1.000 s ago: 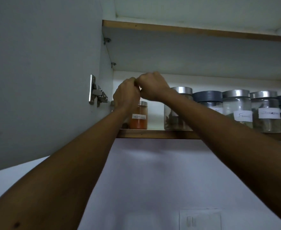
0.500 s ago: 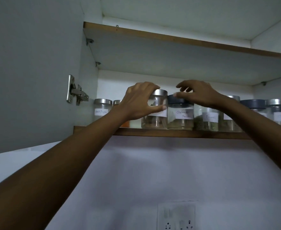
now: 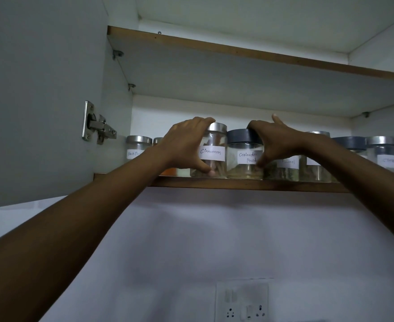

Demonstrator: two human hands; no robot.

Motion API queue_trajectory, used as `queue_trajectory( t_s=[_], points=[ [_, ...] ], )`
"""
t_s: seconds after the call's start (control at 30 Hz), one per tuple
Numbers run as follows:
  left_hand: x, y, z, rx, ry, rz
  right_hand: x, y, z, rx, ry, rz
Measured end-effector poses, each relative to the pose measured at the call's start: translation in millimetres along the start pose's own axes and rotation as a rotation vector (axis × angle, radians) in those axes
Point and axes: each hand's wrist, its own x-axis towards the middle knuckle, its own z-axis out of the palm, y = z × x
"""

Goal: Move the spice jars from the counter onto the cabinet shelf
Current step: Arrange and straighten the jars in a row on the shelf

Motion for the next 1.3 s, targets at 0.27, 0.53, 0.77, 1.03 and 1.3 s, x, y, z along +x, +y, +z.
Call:
queue_trajectory(
  t_s=[0.27, 0.53, 0.77, 1.03, 1.3],
  points=[
    [2.3, -8.9, 9.2, 0.028, -0.018, -0.041, 16.4, -8.1, 4.8, -0.017, -0.033, -0.031],
    [9.1, -27.3, 22.3, -0.018, -0.177, -0.153, 36.9, -15.9, 14.4, 0.008, -0.086, 0.01],
    [26.3, -44.9, 23.3, 0.014, -0.373, -0.186, 68.1, -23.5, 31.1, -0.036, -0.145, 0.055],
    [48.5, -71.8, 32.8, 0.109, -0.494, -0.318, 100.5, -28.2, 52.4, -0.052, -0.179, 0.075],
    [61.4, -86.7, 55.3, 0.141, -0.547, -0.49, 123.9, -28.0, 71.4, -0.058, -0.215, 0.096]
  ],
)
